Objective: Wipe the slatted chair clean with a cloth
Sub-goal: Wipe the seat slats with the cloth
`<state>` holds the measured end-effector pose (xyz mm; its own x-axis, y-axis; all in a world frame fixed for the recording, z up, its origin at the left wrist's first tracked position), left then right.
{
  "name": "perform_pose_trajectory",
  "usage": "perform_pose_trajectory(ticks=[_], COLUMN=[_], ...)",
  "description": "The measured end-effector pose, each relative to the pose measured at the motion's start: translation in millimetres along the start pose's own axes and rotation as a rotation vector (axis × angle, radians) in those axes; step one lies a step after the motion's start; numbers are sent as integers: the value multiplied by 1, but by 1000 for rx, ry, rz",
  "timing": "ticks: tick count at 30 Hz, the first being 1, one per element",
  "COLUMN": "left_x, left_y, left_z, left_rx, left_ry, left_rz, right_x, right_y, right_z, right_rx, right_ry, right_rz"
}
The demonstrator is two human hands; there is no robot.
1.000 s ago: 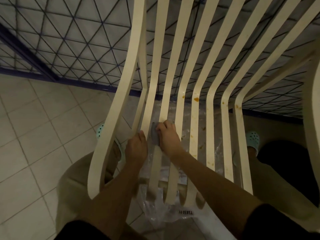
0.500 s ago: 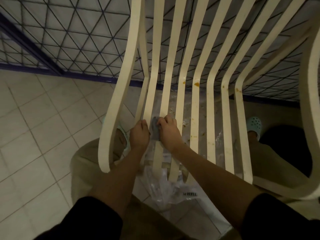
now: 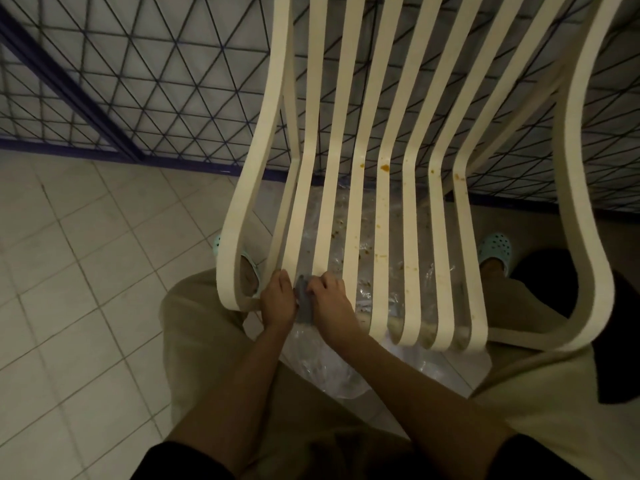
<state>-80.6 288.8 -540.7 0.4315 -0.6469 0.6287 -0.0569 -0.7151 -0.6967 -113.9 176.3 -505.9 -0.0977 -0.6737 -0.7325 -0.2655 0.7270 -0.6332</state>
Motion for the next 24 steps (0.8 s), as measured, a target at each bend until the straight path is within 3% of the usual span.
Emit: perform_pose_trajectory(ticks=[13, 24], left_x=[-1, 9], left_y=[3, -4], left_z=[-3, -8], left_rx=[7, -21], left_ry=[-51, -78], left_rz=[-74, -120], right_x=[-5, 0], right_y=[-8, -29], right_z=[-7, 49], right_rx=[-135, 37], right_ry=[64, 108], right_rz=[-47, 40])
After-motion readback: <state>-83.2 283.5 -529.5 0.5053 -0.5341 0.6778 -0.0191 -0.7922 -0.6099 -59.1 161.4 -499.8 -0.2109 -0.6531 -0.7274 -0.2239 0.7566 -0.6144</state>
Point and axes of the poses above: each hand's wrist, its own z-axis towards the middle knuckle, its own y-axis out of the palm, x = y × z, the point moved 3 cm from there along z, towards the middle knuckle, and after that the axes turned 13 degrees about z, right-handed, at the moved point
